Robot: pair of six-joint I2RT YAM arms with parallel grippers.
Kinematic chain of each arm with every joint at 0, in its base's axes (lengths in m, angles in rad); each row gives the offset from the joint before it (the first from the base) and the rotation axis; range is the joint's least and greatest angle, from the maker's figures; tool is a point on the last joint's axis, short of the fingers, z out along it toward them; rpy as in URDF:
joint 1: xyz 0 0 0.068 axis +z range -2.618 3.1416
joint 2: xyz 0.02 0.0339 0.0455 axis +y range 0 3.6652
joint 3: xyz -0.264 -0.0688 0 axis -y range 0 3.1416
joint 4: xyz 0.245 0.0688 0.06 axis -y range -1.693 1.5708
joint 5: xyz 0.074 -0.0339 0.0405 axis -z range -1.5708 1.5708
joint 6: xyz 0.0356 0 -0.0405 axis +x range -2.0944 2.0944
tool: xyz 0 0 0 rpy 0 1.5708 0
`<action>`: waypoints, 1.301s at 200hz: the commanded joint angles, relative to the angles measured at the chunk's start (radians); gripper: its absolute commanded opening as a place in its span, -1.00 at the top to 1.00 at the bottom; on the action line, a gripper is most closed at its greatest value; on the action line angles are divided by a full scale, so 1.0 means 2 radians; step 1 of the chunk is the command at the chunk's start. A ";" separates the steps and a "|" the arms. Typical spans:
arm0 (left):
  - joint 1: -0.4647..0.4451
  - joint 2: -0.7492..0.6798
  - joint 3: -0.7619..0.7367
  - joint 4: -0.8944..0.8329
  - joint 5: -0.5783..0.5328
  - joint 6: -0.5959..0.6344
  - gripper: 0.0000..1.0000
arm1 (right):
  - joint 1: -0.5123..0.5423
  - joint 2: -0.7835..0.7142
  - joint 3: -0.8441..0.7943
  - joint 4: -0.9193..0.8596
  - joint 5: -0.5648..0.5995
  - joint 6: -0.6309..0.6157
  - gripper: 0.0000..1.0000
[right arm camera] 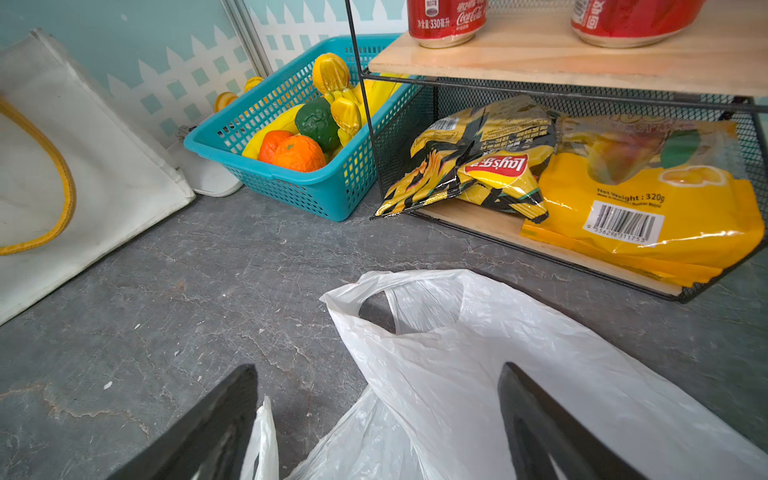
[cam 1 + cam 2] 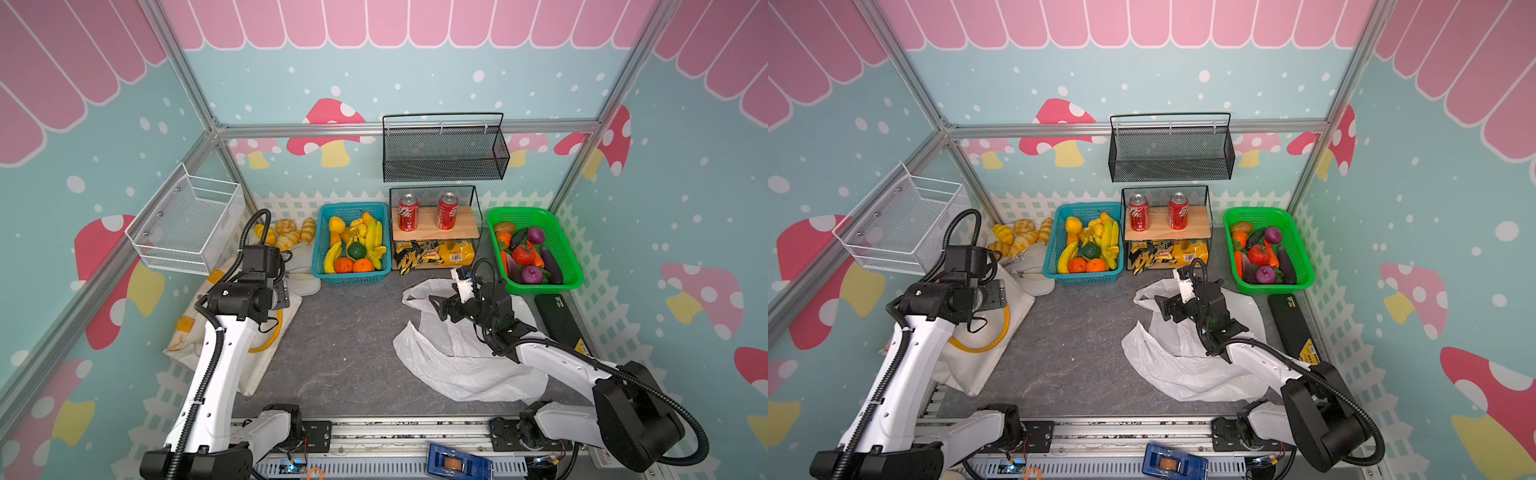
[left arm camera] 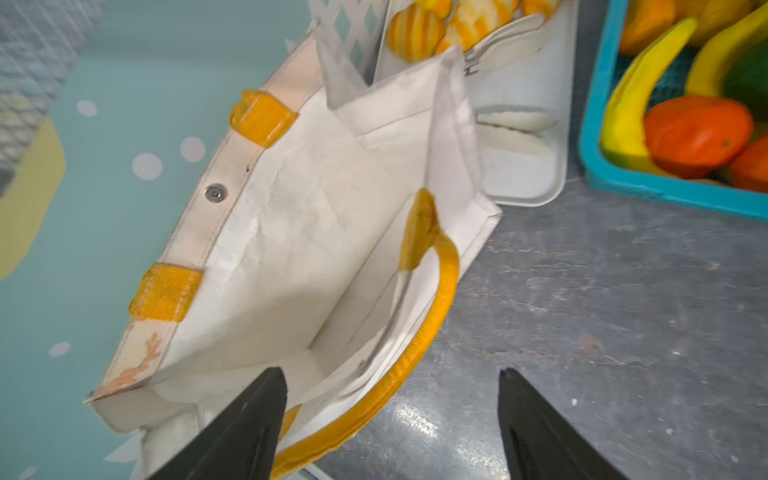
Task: Place the mixed food into the grocery bags and tie them
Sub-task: 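Grasp the tote bag rim with left gripper while right reaches toward shelf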
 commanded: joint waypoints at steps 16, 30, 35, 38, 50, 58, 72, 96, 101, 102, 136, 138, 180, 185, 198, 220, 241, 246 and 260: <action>0.027 0.042 -0.023 0.042 -0.013 0.024 -0.48 | 0.002 0.005 -0.018 0.034 -0.030 0.007 -0.85; 0.034 0.063 -0.023 0.050 -0.002 0.018 -0.36 | 0.002 0.006 -0.020 0.034 -0.032 0.009 -0.84; 0.034 0.068 -0.021 0.053 0.003 0.018 -0.32 | 0.002 0.005 -0.020 0.033 -0.032 0.009 -0.84; 0.035 0.070 -0.020 0.056 0.005 0.019 -0.30 | 0.002 0.004 -0.020 0.033 -0.032 0.009 -0.84; 0.036 0.077 -0.020 0.065 0.008 0.019 -0.21 | 0.002 0.000 -0.024 0.033 -0.030 0.009 -0.84; 0.038 0.081 -0.022 0.069 0.012 0.018 -0.10 | 0.002 -0.003 -0.025 0.031 -0.027 0.008 -0.84; 0.038 0.090 -0.026 0.068 0.035 0.015 0.24 | 0.002 -0.009 -0.026 0.026 -0.019 0.006 -0.85; 0.036 0.080 -0.030 0.055 0.107 -0.013 0.71 | 0.001 -0.022 -0.023 0.009 0.001 0.003 -0.85; 0.034 0.073 -0.031 0.055 0.117 -0.027 0.80 | 0.001 -0.025 -0.023 0.007 0.006 0.004 -0.85; 0.034 0.071 -0.031 0.055 0.120 -0.031 0.82 | 0.001 -0.026 -0.022 0.007 0.007 0.004 -0.85; -0.012 0.026 -0.035 0.039 0.163 -0.093 1.00 | 0.001 -0.035 -0.010 -0.009 0.024 0.008 -0.85; -0.018 0.025 -0.036 0.037 0.162 -0.095 1.00 | 0.001 -0.035 -0.009 -0.010 0.024 0.008 -0.85; -0.095 -0.005 -0.032 -0.015 0.144 -0.124 1.00 | 0.001 -0.033 0.032 -0.054 0.035 0.000 -0.86; -0.104 -0.008 -0.033 -0.014 0.152 -0.130 1.00 | 0.001 -0.032 0.037 -0.058 0.036 -0.001 -0.86; -0.132 -0.011 -0.026 -0.014 0.169 -0.149 1.00 | 0.001 -0.028 0.050 -0.072 0.042 -0.006 -0.86; -0.202 -0.006 -0.016 0.014 0.174 -0.189 1.00 | 0.000 -0.015 0.086 -0.113 0.055 -0.014 -0.86; -0.267 0.010 -0.022 0.078 0.201 -0.229 0.99 | -0.006 0.000 0.118 -0.148 0.055 -0.012 -0.86; -0.278 0.017 -0.025 0.097 0.205 -0.237 0.97 | -0.007 0.002 0.123 -0.153 0.054 -0.010 -0.87; -0.309 0.040 -0.035 0.160 0.218 -0.255 0.93 | -0.010 0.003 0.128 -0.157 0.053 -0.008 -0.86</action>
